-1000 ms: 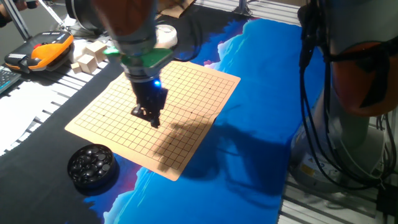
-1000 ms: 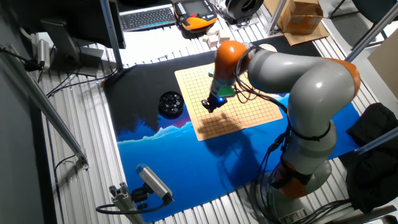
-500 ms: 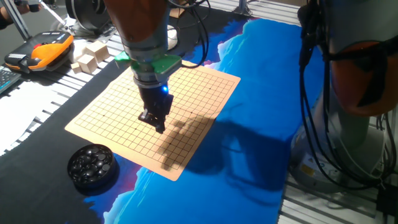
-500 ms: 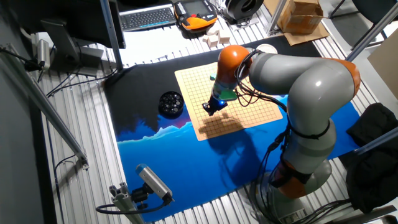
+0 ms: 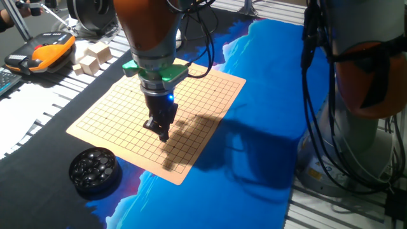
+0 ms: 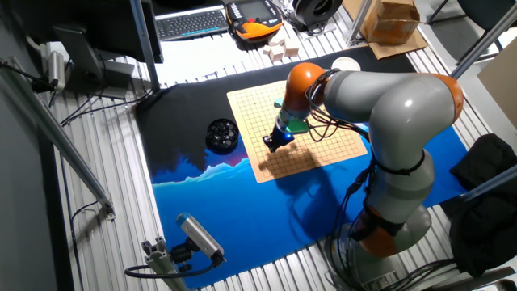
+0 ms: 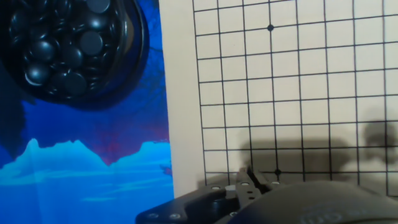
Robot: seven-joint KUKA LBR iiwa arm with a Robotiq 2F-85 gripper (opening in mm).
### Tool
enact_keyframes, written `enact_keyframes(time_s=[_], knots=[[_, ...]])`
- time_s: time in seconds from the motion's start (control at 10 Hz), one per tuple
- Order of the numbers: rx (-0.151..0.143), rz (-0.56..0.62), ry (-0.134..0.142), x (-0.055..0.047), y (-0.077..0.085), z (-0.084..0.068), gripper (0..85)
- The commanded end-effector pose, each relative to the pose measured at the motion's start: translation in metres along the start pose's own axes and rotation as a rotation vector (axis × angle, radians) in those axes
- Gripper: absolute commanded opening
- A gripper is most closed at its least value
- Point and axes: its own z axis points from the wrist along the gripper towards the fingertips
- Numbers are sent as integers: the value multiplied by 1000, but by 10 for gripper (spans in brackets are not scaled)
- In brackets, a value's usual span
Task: Play the first move as black on the 3-4 point in the upper right corner of the Go board
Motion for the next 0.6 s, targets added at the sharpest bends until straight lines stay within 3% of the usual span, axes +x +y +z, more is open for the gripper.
enact_keyframes(time_s=[0.0, 0.5], knots=[[-1, 0, 0, -1, 0, 3, 0], [-13, -10, -10, -9, -2, 19, 0]])
